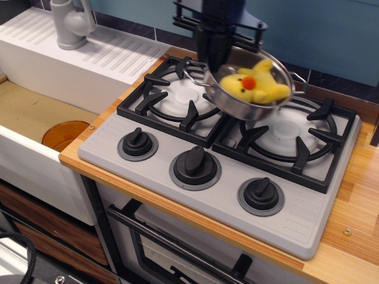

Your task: Put stuffedduck in pot or pan an put pot or pan on stove

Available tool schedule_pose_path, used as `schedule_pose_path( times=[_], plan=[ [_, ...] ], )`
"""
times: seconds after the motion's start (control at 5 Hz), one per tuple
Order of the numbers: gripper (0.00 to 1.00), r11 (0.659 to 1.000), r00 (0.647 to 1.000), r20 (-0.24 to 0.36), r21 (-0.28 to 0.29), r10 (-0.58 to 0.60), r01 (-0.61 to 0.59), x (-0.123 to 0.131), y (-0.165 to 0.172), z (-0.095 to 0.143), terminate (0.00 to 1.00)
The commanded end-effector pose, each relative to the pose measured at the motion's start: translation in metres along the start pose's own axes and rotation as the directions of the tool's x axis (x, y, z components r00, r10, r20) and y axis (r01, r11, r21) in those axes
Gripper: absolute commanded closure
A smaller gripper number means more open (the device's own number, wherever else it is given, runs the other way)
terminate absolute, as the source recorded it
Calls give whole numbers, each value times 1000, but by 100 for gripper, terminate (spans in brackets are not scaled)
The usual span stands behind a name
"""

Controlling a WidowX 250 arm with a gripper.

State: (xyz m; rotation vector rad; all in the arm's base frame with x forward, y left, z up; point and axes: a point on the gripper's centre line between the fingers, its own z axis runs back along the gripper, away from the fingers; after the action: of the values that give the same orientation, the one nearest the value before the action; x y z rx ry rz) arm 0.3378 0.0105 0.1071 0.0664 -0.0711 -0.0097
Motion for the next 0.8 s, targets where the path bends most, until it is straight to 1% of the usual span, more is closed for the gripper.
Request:
schedule_pose_path(
  times=[0.0,0.2,0.4,0.6],
  plan=[
    [100,999,993,108,-6,-48,49,28,39,16,0],
    [100,997,991,109,-15,-72,74,40,60,11,0],
    [100,997,990,118,-28,-74,77,45,75,-5,0],
    [100,996,988,140,-44,-66,73,43,84,-26,0]
  ],
)
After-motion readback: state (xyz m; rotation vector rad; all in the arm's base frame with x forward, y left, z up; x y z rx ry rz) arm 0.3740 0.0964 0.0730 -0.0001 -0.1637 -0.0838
